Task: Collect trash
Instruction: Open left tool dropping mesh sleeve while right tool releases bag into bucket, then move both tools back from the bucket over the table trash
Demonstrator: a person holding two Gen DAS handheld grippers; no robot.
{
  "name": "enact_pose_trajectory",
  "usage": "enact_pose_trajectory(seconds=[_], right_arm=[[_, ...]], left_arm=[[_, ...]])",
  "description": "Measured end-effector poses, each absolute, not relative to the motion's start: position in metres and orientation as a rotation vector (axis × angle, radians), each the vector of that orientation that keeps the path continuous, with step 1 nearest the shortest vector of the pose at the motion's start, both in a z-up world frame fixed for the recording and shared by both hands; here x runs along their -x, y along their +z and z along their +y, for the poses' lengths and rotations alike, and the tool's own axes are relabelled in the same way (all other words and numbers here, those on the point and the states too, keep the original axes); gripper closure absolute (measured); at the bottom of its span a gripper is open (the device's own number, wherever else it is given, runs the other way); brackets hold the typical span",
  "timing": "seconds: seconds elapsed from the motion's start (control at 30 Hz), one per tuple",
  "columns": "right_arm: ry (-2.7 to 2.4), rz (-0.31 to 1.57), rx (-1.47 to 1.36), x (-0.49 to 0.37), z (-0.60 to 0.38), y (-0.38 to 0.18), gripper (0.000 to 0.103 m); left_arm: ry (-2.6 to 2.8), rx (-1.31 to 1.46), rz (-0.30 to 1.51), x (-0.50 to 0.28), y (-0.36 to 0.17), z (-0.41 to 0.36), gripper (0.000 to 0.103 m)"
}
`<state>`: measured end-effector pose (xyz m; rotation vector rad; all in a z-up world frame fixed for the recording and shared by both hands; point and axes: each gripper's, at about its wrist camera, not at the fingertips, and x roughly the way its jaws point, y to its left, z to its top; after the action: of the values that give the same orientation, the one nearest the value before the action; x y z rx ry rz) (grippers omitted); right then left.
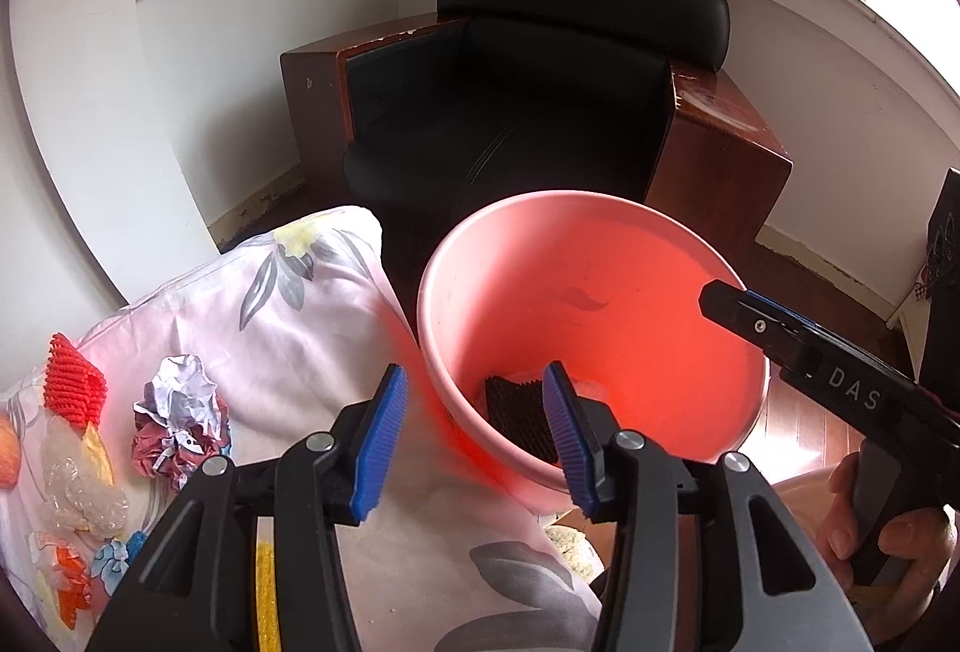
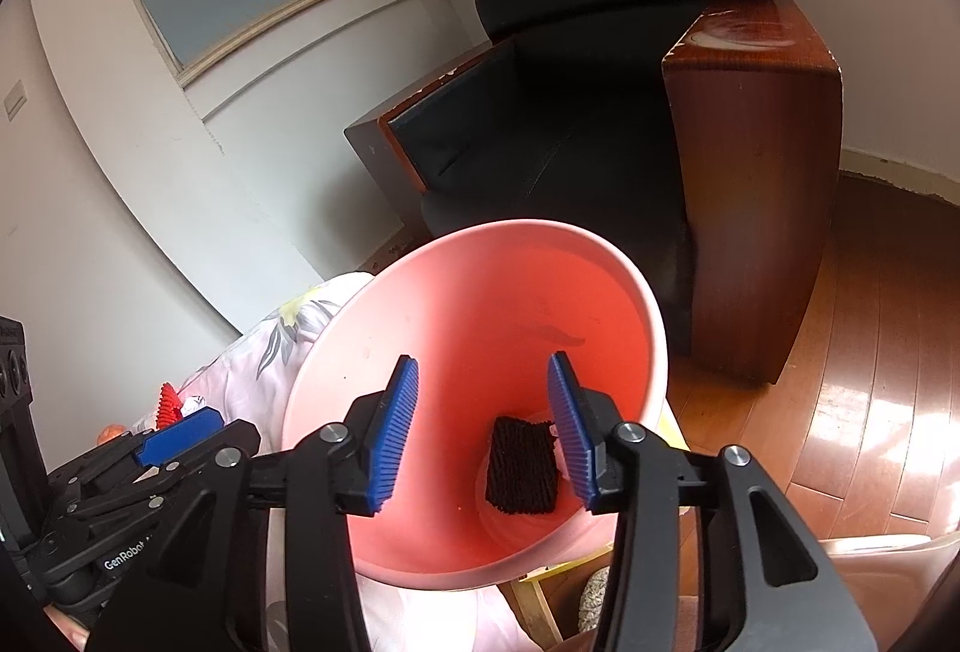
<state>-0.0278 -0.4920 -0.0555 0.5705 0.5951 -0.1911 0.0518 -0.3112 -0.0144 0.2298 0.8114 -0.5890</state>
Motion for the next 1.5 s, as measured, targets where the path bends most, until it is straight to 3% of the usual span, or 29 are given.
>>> enact_pose_trajectory(seconds=[0.73,1.5], right_arm=[[-0.103,0.513,-0.522,0.055,-0.453,-0.027,0.057],[0.050,0.570,-0.445,0.060,-0.399,-0.023,0.057]], left_arm=[[-0.520,-0.119,0.726,-0.033,0.020,-0.253,0.057],[-0.379,-0.103,0.792,-0.016,0.012,-0.178,0.057]])
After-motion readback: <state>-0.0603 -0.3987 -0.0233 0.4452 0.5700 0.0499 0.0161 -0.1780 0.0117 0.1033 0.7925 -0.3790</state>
